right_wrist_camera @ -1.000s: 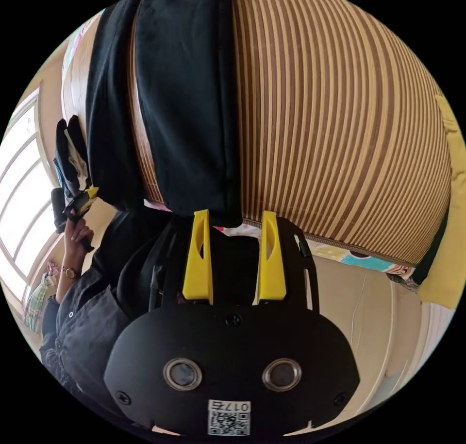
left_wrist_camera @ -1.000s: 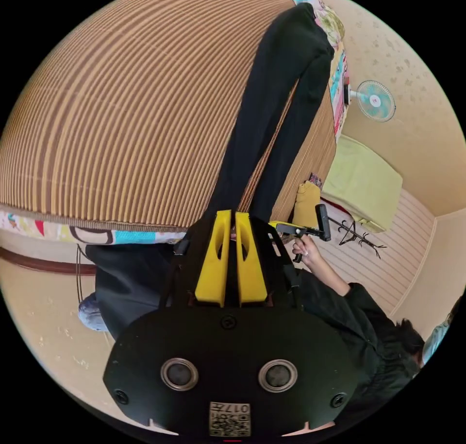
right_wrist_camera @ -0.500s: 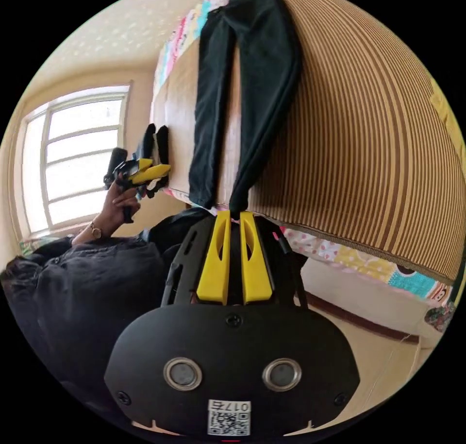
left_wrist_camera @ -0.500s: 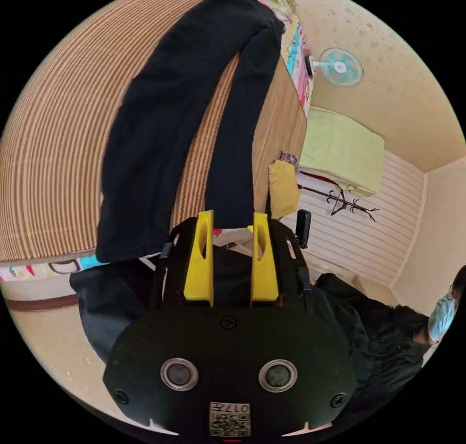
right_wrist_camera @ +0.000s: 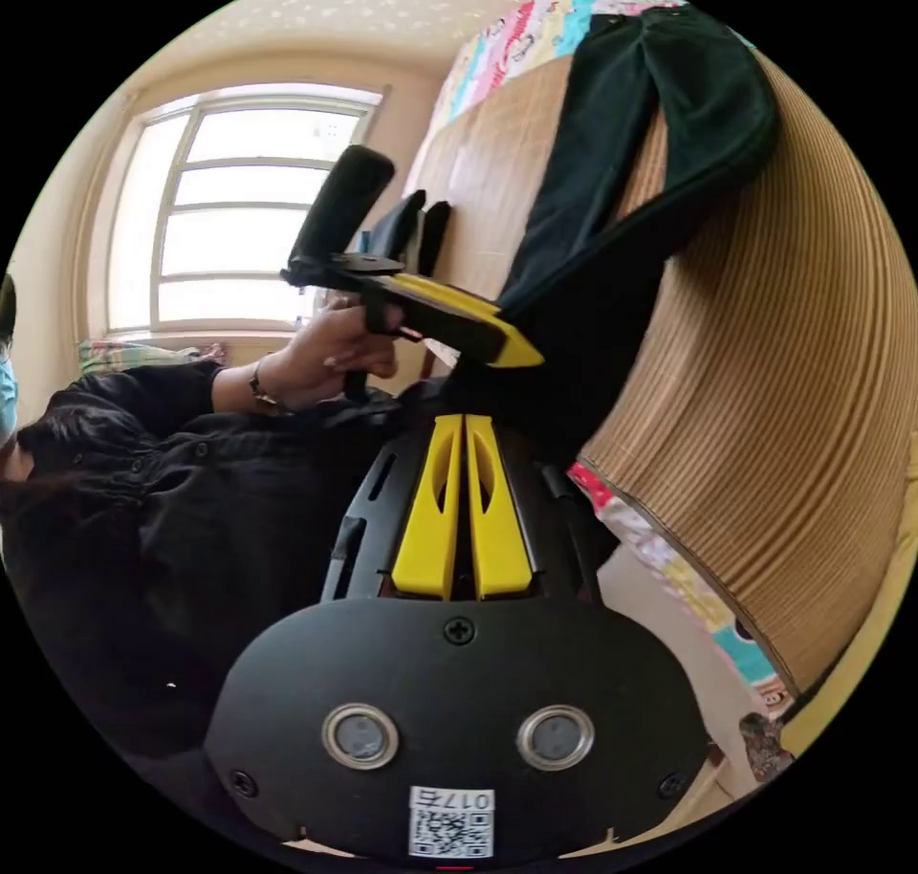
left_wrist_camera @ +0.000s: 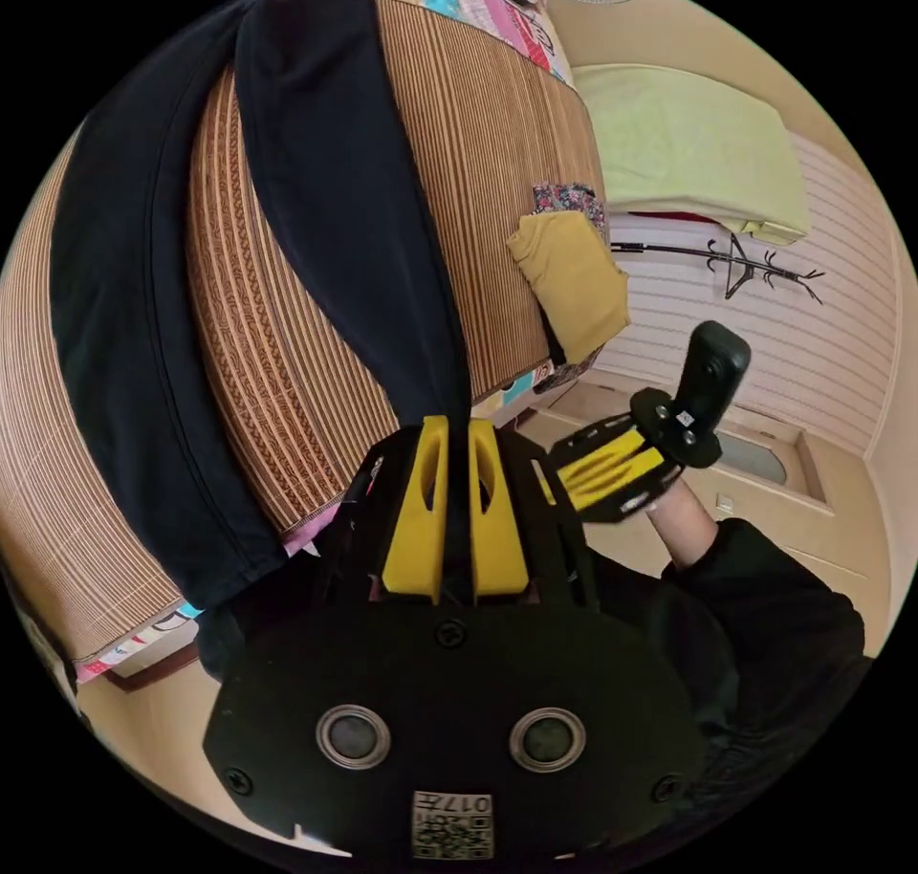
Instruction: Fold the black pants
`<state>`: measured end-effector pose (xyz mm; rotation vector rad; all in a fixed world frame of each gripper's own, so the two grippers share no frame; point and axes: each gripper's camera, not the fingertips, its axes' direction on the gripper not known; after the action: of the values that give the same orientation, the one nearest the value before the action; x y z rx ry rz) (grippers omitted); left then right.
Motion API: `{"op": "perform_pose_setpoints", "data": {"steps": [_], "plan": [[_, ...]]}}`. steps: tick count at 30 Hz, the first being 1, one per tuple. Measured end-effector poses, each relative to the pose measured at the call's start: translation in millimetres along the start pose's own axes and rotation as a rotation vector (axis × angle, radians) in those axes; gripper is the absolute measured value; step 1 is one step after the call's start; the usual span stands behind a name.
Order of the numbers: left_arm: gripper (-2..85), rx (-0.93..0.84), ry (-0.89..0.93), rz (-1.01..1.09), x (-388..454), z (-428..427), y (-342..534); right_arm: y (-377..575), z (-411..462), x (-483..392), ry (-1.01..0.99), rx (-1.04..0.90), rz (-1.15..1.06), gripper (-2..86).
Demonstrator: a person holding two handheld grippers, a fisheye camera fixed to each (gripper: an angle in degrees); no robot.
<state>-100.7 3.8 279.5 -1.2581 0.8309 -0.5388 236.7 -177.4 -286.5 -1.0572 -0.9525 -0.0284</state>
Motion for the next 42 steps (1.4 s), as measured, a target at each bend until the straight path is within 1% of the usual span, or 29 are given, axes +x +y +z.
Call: {"op": "perform_pose_setpoints", "data": {"steps": [3,4,6,9,10,12,14,16,18,21,23,25,26,28,29,30,31,32,33,34,36,38,40,42], "plan": [[4.0,0.047,0.076,-0.04,-15.5,-15.5,18.4,-37.5,-44.6,46.0,-0.029,0.069,0.153,4.6],[3.9,0.065,0.101,-0.055,-21.1,-21.6,24.8,-47.3,-54.2,53.0,-0.039,0.096,0.172,5.4],[3.8,0.092,0.148,-0.082,-28.7,-30.7,33.1,-92.2,-88.8,78.8,-0.047,0.206,0.249,8.1],[3.6,0.131,0.204,-0.1,-35.2,-46.2,42.6,-157.8,-119.9,110.0,-0.018,0.278,0.323,11.4],[3.6,0.146,0.224,-0.104,-36.5,-52.9,45.3,-170.6,-126.5,116.4,-0.01,0.3,0.336,11.9],[3.5,0.174,0.268,-0.109,-38.9,-63.5,49.1,-219.0,-147.6,142.3,-0.002,0.409,0.396,12.8],[3.5,0.196,0.316,-0.113,-41.6,-73.4,51.8,-256.2,-152.6,159.9,0.002,0.446,0.436,13.2],[3.5,0.222,0.373,-0.117,-46.8,-85.5,55.1,-293.3,-151.1,172.8,0.047,0.455,0.472,13.6],[3.4,0.228,0.4,-0.1,-51.2,-92.4,56.2,-335.7,-146.7,184.5,0.134,0.445,0.518,13.9],[3.2,0.247,0.439,-0.084,-65.5,-99.8,61.6,-380.0,-138.3,197.2,0.241,0.427,0.529,13.7],[3.1,0.286,0.514,-0.088,-78.7,-101.8,68.5,-403.0,-130.2,203.8,0.251,0.415,0.521,12.9],[2.8,0.339,0.624,-0.111,-96.8,-99.9,78.4,-422.6,-125.6,197.9,0.244,0.459,0.475,10.4],[2.7,0.351,0.646,-0.124,-101.0,-99.0,81.1,-433.4,-125.5,183.4,0.272,0.525,0.447,7.7],[2.4,0.412,0.723,-0.173,-113.0,-98.3,93.2,-450.4,-121.7,142.9,0.459,0.617,0.451,5.0],[2.3,0.431,0.745,-0.179,-115.0,-99.1,96.5,-466.0,-110.9,105.3,0.63,0.658,0.432,4.4],[2.1,0.474,0.791,-0.186,-118.0,-102.1,103.3,-488.7,-90.9,63.0,0.763,0.658,0.321,4.0],[1.9,0.515,0.826,-0.193,-119.6,-106.0,110.0,-501.1,-78.4,42.6,0.821,0.644,0.257,3.9],[1.9,0.527,0.835,-0.198,-119.8,-107.9,112.9,-525.5,-50.0,5.2,0.929,0.604,0.141,3.7],[1.7,0.554,0.838,-0.207,-119.4,-112.6,119.0,-545.7,-21.6,-25.3,0.985,0.586,0.052,3.6],[1.7,0.596,0.834,-0.214,-118.9,-118.2,126.4,-554.5,-8.6,-36.4,0.983,0.581,0.022,3.7],[1.8,0.638,0.832,-0.249,-123.1,-122.8,137.5,-589.2,36.0,-55.0,0.851,0.497,-0.024,4.3],[2.1,0.661,0.81,-0.303,-133.5,-124.9,149.8,-606.1,62.6,-49.6,0.731,0.413,-0.025,5.3],[2.8,0.668,0.708,-0.411,-152.8,-127.9,168.3,-602.2,77.0,-42.3,0.64,0.396,-0.034,5.4],[3.2,0.672,0.628,-0.48,-166.0,-132.9,181.2,-571.1,83.1,-27.9,0.584,0.401,-0.004,5.7]]}}
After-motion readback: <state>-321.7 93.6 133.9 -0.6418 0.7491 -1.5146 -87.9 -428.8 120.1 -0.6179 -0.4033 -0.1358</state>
